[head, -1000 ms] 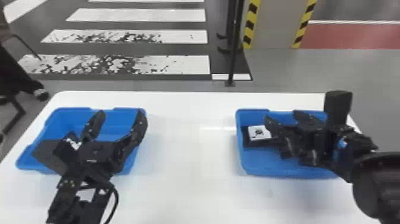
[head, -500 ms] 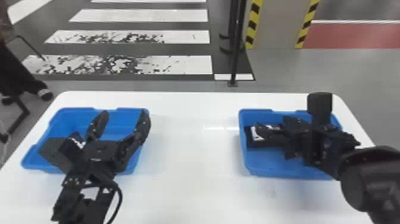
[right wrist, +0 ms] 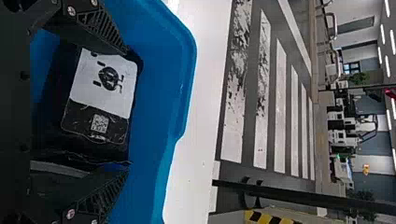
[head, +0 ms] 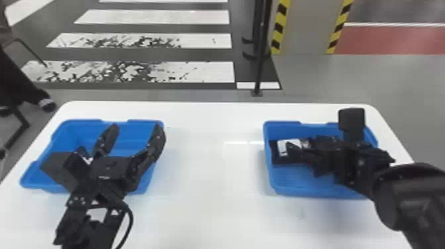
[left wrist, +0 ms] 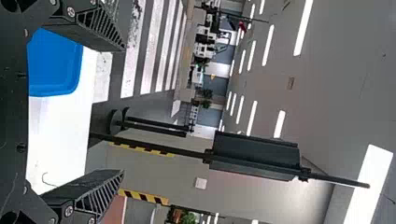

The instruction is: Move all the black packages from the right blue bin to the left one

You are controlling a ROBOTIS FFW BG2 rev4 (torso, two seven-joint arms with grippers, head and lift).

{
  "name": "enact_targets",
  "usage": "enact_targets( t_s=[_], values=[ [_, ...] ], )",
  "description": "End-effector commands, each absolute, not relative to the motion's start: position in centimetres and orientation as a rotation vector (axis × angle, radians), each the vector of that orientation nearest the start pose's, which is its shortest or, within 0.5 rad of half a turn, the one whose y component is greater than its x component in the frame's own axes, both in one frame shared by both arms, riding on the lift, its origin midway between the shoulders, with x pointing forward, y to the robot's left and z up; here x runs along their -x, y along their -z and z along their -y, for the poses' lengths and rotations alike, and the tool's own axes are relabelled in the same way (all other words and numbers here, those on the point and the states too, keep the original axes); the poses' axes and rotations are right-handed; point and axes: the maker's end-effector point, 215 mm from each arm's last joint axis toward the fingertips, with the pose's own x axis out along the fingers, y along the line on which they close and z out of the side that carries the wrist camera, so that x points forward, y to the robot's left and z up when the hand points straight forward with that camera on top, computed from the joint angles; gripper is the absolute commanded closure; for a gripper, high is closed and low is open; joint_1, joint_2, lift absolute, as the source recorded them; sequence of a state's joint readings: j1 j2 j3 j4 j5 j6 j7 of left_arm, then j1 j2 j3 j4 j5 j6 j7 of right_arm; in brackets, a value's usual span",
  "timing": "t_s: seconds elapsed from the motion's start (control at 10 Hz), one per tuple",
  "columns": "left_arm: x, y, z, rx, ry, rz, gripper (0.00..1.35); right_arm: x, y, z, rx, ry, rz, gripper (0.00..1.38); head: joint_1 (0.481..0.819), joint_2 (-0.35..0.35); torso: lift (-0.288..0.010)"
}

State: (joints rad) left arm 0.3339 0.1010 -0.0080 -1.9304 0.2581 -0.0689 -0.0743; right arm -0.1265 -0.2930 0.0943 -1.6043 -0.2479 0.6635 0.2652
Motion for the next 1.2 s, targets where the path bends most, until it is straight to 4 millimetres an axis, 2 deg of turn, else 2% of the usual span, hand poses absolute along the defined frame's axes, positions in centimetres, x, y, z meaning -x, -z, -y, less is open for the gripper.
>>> enact_targets(
  t_s=[0.0, 0.1, 0.2, 0.3, 0.4, 0.8, 1.0, 1.1],
  values=[
    [-49.6, 30.2, -22.5, 0.161, 0.115, 0.090, 0.14, -58.3, 45.1, 22.8, -0.006, -0.333, -0.565, 0.15, 0.695, 0.000, -0.168],
    [-49.6, 30.3, -22.5, 0.160, 0.113, 0.085, 0.14, -58.2, 45.4, 22.6, -0.005, -0.338, -0.584, 0.26, 0.695, -0.002, -0.168],
    [-49.6, 30.4, -22.6, 0.163, 0.111, 0.081, 0.14, -58.3, 45.9, 22.3, -0.006, -0.354, -0.615, 0.50, 0.695, -0.002, -0.168],
    [-49.6, 30.3, -22.7, 0.162, 0.109, 0.083, 0.14, -58.4, 46.3, 21.5, 0.000, -0.384, -0.636, 0.89, 0.695, 0.001, -0.168],
    [-49.6, 30.4, -22.8, 0.163, 0.107, 0.081, 0.14, -58.4, 45.9, 21.0, -0.010, -0.392, -0.629, 1.16, 0.695, 0.009, -0.168],
    [-49.6, 30.3, -23.4, 0.166, 0.096, 0.086, 0.14, -58.0, 45.9, 20.6, -0.031, -0.400, -0.628, 1.25, 0.695, 0.023, -0.168],
    [-49.4, 30.0, -23.4, 0.178, 0.095, 0.098, 0.14, -57.2, 44.7, 22.3, -0.055, -0.366, -0.580, 1.25, 0.695, 0.025, -0.168],
    [-49.3, 29.6, -23.3, 0.195, 0.097, 0.112, 0.14, -56.7, 43.3, 23.4, -0.058, -0.346, -0.547, 1.25, 0.695, 0.022, -0.168]
  ],
)
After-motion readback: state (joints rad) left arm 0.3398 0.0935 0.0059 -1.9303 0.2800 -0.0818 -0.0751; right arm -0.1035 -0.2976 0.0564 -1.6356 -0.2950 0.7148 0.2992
